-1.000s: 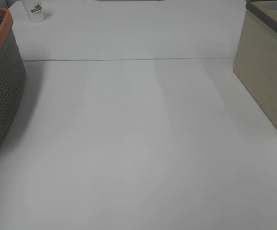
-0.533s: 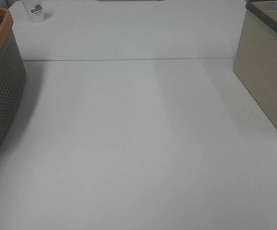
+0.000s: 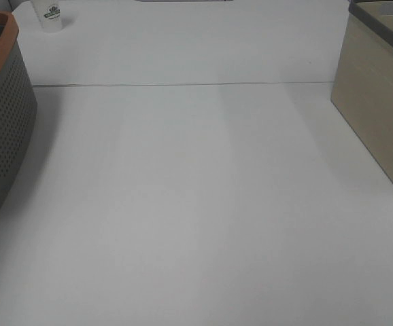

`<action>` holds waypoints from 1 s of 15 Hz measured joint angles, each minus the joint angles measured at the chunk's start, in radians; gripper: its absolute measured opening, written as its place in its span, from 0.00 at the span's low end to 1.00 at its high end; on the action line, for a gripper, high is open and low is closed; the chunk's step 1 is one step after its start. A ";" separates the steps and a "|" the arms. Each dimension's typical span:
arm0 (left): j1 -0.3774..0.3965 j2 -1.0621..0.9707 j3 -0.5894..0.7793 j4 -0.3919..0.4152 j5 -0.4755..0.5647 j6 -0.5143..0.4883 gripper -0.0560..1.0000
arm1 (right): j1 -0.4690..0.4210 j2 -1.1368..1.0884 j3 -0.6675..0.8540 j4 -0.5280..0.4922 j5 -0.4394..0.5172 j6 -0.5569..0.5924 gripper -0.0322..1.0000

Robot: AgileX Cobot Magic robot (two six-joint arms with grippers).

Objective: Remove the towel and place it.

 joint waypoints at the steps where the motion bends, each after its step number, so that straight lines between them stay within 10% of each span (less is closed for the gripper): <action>1: -0.002 -0.001 -0.051 0.000 -0.023 0.005 0.05 | 0.000 0.000 0.000 0.000 0.000 0.000 0.75; 7: -0.027 0.040 -0.339 0.000 -0.181 0.010 0.05 | 0.000 0.000 0.000 0.000 0.000 0.000 0.75; 15: -0.331 0.173 -0.390 0.168 -0.188 0.015 0.05 | 0.000 0.000 0.000 0.000 0.000 0.000 0.75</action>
